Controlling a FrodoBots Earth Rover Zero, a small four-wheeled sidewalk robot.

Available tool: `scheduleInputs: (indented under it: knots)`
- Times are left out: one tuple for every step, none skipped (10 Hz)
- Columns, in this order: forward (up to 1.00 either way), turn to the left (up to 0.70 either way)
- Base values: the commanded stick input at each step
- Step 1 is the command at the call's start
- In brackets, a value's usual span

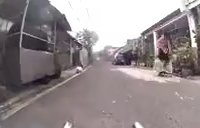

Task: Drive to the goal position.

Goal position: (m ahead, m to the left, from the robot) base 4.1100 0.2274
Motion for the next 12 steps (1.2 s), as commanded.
scheduleInputs:
  knots:
    - [0.70,0.00]
    - [0.70,0.00]
    - [0.70,0.00]
    - [0.70,0.00]
    - [0.70,0.00]
    - [0.70,0.00]
    - [0.70,0.00]
    - [0.70,0.00]
    - [0.70,0.00]
    - [0.70,0.00]
    - [0.70,0.00]
    - [0.70,0.00]
